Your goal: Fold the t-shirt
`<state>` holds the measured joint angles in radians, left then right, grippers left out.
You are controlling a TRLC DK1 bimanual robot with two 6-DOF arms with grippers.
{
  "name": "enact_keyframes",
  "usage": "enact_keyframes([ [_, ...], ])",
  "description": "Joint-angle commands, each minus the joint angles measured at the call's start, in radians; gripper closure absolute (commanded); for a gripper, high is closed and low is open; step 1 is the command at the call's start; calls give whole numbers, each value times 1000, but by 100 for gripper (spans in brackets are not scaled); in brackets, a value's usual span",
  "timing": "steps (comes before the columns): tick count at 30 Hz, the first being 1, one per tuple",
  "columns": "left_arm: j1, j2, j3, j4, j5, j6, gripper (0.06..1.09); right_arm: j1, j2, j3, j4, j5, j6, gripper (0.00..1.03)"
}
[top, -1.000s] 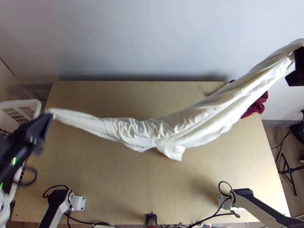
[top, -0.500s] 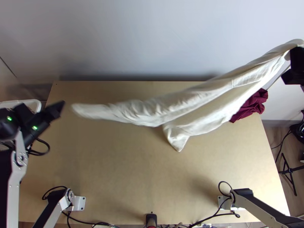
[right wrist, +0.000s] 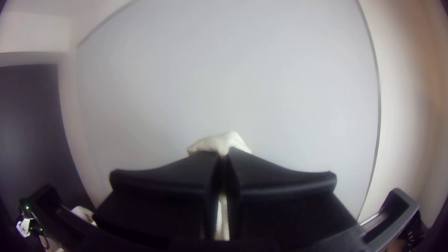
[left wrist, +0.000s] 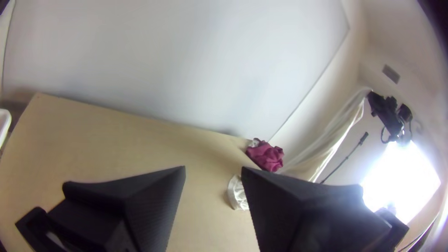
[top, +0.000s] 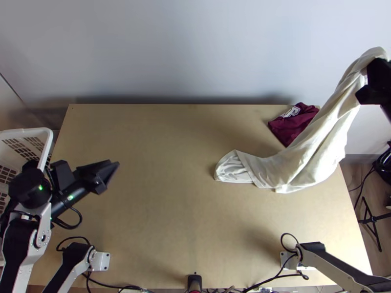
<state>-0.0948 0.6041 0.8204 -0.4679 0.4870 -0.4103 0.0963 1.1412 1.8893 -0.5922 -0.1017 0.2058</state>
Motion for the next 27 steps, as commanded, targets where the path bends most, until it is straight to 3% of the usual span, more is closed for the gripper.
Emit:
enact_keyframes([
  [1, -283, -13, -24, 17, -110, -8, 47, 13, 9, -13, 5, 5, 6, 100],
  [4, -490, 45, -30, 41, -232, 15, 47, 33, 11, -25, 5, 13, 7, 100],
  [7, -609, 125, -30, 87, -248, 27, 47, 52, 11, -45, 11, 22, 9, 100],
  [12, -714, 292, -13, 183, -266, 70, 47, 83, 11, -75, 23, 50, 12, 100],
  [27, -931, 951, 258, 565, -524, 255, 47, 88, 11, -76, 43, 83, 43, 100],
])
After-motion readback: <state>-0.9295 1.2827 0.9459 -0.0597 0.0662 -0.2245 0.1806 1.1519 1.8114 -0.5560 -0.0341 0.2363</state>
